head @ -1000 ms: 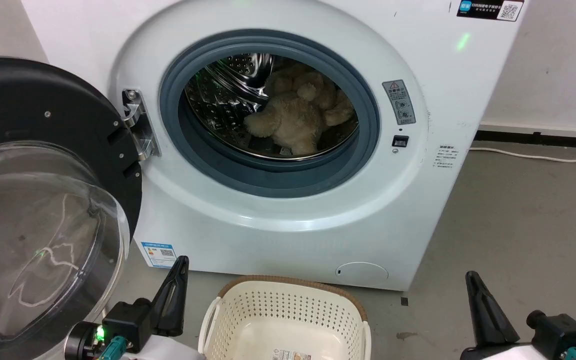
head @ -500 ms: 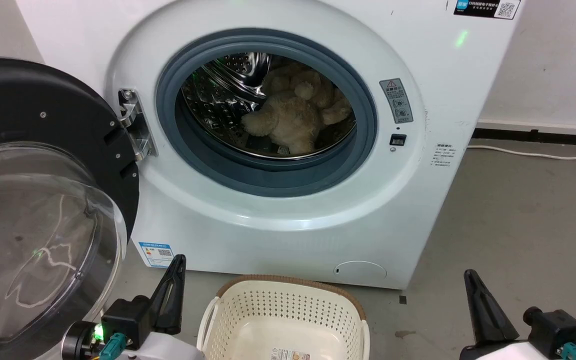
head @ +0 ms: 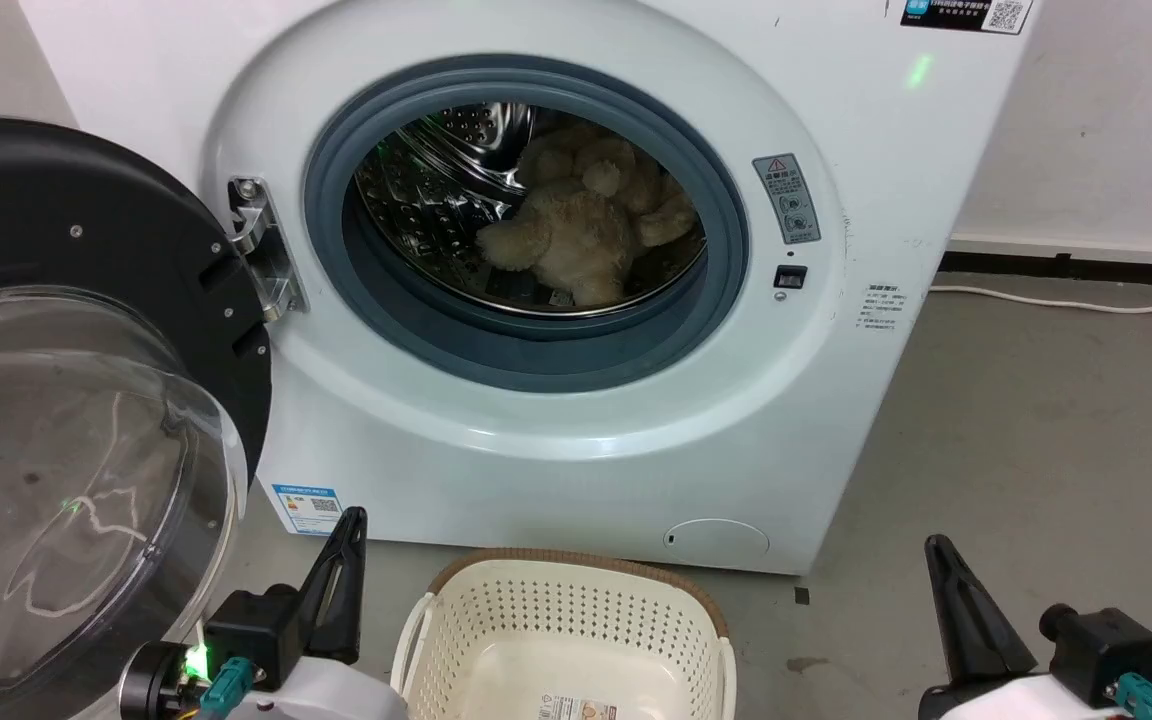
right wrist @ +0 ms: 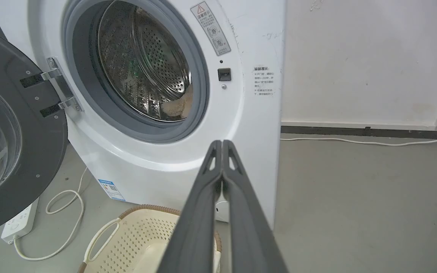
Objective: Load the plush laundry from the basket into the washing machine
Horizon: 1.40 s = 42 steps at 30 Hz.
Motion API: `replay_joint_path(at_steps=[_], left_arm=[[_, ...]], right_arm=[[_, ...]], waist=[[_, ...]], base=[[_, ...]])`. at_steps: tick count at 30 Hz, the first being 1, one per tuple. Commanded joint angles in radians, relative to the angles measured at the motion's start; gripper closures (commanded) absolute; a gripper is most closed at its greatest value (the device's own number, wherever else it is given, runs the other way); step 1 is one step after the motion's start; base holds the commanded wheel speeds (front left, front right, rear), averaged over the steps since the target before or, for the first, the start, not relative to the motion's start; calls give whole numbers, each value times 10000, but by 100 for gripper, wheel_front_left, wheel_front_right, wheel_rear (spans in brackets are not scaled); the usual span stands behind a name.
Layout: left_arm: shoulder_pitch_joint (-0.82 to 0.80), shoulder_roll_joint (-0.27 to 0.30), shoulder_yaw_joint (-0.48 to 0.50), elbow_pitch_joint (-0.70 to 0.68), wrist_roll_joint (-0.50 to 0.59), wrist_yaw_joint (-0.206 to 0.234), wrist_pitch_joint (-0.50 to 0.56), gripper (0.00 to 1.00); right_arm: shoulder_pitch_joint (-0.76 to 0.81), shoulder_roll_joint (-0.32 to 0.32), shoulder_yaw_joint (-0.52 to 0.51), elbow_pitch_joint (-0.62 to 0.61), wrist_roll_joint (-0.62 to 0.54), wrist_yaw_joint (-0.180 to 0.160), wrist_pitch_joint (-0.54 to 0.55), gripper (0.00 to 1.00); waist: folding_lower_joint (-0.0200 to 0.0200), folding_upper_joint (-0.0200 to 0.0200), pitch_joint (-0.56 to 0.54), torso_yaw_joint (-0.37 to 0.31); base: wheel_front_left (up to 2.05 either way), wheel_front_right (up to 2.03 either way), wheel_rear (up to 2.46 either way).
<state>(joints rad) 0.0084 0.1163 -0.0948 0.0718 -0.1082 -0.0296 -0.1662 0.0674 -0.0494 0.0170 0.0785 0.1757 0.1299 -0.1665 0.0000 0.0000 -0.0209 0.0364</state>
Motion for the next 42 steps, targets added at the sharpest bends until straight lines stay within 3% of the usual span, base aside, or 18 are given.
replay_joint_path(at_steps=[1, 42], left_arm=[[-31, -26, 51, -84, 74, 27, 62, 100], [-59, -359, 522, -416, 603, 168, 901, 100]], right_arm=[[-186, -3, -23, -84, -103, 3, 59, 100], [-442, -6, -100, -452, -971, 6, 901, 100]], waist=[[0, 0, 2, -4], [0, 0, 111, -193]], base=[[0, 0, 0], [0, 0, 0]])
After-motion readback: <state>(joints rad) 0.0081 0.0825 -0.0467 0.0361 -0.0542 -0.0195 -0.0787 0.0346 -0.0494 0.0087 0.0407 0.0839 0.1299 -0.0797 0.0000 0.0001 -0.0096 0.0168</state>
